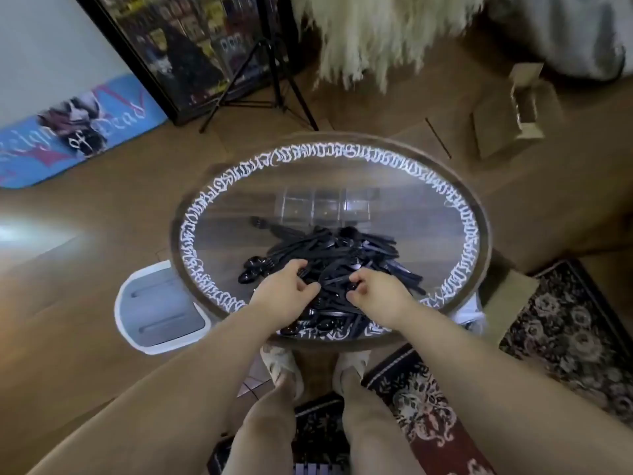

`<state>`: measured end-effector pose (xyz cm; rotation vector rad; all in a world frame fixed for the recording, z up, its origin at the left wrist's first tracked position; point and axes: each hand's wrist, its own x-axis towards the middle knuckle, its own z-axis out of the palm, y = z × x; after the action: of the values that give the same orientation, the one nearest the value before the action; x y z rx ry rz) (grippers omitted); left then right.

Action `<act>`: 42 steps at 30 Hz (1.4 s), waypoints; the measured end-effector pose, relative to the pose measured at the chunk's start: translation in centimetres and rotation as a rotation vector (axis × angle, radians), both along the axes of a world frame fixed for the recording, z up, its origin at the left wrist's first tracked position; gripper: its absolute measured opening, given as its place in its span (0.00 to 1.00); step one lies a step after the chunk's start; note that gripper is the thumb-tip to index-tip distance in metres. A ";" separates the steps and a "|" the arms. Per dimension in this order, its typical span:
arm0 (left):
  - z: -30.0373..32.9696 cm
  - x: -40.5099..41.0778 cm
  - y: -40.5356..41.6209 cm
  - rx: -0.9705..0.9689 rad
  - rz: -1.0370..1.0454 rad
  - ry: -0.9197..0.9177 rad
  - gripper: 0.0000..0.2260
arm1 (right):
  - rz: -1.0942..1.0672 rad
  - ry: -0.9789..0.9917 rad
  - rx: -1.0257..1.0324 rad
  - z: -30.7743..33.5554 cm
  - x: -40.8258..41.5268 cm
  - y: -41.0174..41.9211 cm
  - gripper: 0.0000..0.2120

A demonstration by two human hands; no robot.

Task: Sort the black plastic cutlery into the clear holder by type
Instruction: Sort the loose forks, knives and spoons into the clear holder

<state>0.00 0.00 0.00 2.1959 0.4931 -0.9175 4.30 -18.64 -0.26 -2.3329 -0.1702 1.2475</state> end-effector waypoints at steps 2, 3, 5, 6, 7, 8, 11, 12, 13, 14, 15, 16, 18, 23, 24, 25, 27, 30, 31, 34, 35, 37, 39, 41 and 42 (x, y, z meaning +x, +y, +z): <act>-2.9 0.4 0.0 0.078 -0.132 -0.085 0.28 | 0.022 -0.068 -0.017 -2.8 0.2 0.5 0.21; -4.7 0.5 0.1 0.118 -0.192 -0.128 0.29 | 0.040 -0.114 -0.022 -4.4 0.2 0.7 0.22; -7.6 0.7 0.3 0.193 -0.294 -0.196 0.30 | 0.089 -0.218 -0.035 -7.6 0.4 1.0 0.23; -9.0 0.8 0.3 0.228 -0.332 -0.238 0.31 | 0.116 -0.284 -0.036 -9.3 0.4 1.1 0.24; -10.2 0.9 0.4 0.268 -0.363 -0.276 0.31 | 0.143 -0.350 -0.040 -11.0 0.5 1.1 0.24; -11.6 0.9 0.5 0.299 -0.378 -0.318 0.31 | 0.163 -0.428 -0.031 -12.6 0.6 1.1 0.23; -14.4 1.1 0.5 0.376 -0.405 -0.400 0.30 | 0.217 -0.708 0.028 -16.1 1.1 1.0 0.21; -15.3 1.2 0.4 0.390 -0.401 -0.432 0.29 | 0.227 -0.826 0.042 -17.2 1.4 1.0 0.20; -16.0 1.3 0.5 0.400 -0.389 -0.461 0.28 | 0.237 -0.922 0.044 -17.9 1.8 1.0 0.20; -16.7 1.5 0.6 0.409 -0.376 -0.500 0.27 | 0.247 -0.985 0.044 -18.6 2.3 1.2 0.19; -17.4 1.8 0.8 0.419 -0.360 -0.540 0.25 | 0.257 -1.017 0.044 -19.2 2.9 1.4 0.18; -18.0 2.1 1.0 0.431 -0.337 -0.578 0.24 | 0.269 -1.039 0.046 -19.8 3.5 1.6 0.17; -19.1 2.8 1.6 0.468 -0.337 -0.624 0.22 | 0.309 -1.045 0.020 -20.9 4.4 2.2 0.13; -21.1 3.1 2.9 0.551 -0.358 -0.668 0.19 | 0.385 -0.983 -0.078 -21.5 4.9 3.1 0.16; -21.4 3.0 3.1 0.560 -0.351 -0.669 0.18 | 0.389 -0.974 -0.086 -21.3 4.9 3.2 0.17; -21.6 3.1 3.2 0.559 -0.334 -0.667 0.17 | 0.397 -0.961 -0.098 -21.2 4.9 3.2 0.17; -21.7 3.2 3.2 0.544 -0.297 -0.675 0.15 | 0.401 -0.928 -0.135 -20.9 4.8 3.4 0.18; -21.4 2.8 3.0 0.537 -0.258 -0.703 0.10 | 0.366 -0.910 -0.157 -20.8 4.2 3.7 0.17; -21.3 2.7 3.0 0.521 -0.226 -0.710 0.08 | 0.354 -0.914 -0.156 -20.7 3.9 3.9 0.16; -20.9 2.2 3.2 0.461 -0.124 -0.737 0.05 | 0.307 -0.934 -0.153 -20.9 3.2 4.0 0.14; -20.7 2.0 3.3 0.430 -0.083 -0.757 0.05 | 0.284 -0.946 -0.145 -20.9 3.0 4.0 0.14; -20.1 1.5 3.5 0.346 -0.004 -0.794 0.04 | 0.247 -0.957 -0.122 -20.7 2.8 3.6 0.15; -19.6 1.0 3.6 0.246 0.068 -0.824 0.03 | 0.222 -0.961 -0.097 -20.6 2.5 3.2 0.14; -19.0 0.4 3.6 0.133 0.169 -0.856 0.03 | 0.191 -0.978 -0.043 -20.5 2.1 2.7 0.14; -18.7 0.1 3.5 0.072 0.234 -0.864 0.03 | 0.166 -0.984 -0.005 -20.3 1.8 2.6 0.15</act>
<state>0.10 3.50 -18.73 2.2766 0.3392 0.2040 6.11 -16.08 -20.52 -2.7667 -0.6796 0.0509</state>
